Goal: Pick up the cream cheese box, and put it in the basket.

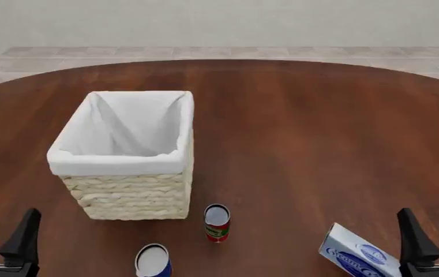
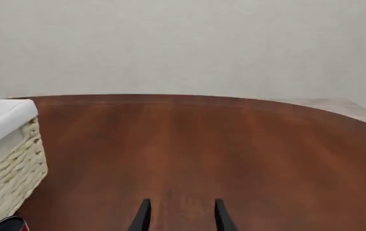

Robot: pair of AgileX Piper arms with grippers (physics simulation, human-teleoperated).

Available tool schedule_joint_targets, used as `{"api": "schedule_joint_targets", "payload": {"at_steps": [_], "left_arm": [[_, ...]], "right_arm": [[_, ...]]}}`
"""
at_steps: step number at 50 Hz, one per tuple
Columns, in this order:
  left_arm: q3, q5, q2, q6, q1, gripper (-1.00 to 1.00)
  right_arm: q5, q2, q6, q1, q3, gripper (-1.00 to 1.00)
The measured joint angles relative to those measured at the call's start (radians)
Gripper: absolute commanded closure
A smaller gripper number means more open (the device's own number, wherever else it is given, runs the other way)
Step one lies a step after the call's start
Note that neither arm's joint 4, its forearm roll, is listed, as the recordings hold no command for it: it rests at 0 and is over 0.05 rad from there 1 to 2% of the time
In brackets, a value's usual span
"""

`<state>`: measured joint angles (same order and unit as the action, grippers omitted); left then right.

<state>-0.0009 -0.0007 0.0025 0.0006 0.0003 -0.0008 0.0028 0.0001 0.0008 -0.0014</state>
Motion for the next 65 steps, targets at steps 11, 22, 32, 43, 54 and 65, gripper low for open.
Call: {"api": "schedule_joint_targets", "payload": {"at_steps": [11, 22, 32, 43, 54, 65], "left_arm": [[-0.002, 0.001, 0.002, 0.003, -0.002, -1.0], [-0.002, 0.004, 0.001, 0.004, -0.005, -1.0], [-0.003, 0.004, 0.001, 0.003, -0.005, -1.0], [-0.003, 0.005, 0.0, 0.002, -0.007, -1.0], [-0.004, 0.006, 0.001, 0.003, -0.007, -1.0], [-0.003, 0.007, 0.001, 0.003, -0.009, -1.0]], "right_arm": [[-0.001, 0.003, -0.005, 0.009, -0.002, -1.0], [-0.002, 0.006, -0.009, 0.016, -0.003, -1.0], [-0.025, 0.031, -0.005, 0.02, -0.008, -1.0], [-0.015, 0.05, -0.009, 0.031, -0.036, -1.0], [0.017, 0.074, -0.032, 0.058, -0.081, -1.0], [0.045, 0.124, -0.076, 0.095, -0.122, -1.0]]}}
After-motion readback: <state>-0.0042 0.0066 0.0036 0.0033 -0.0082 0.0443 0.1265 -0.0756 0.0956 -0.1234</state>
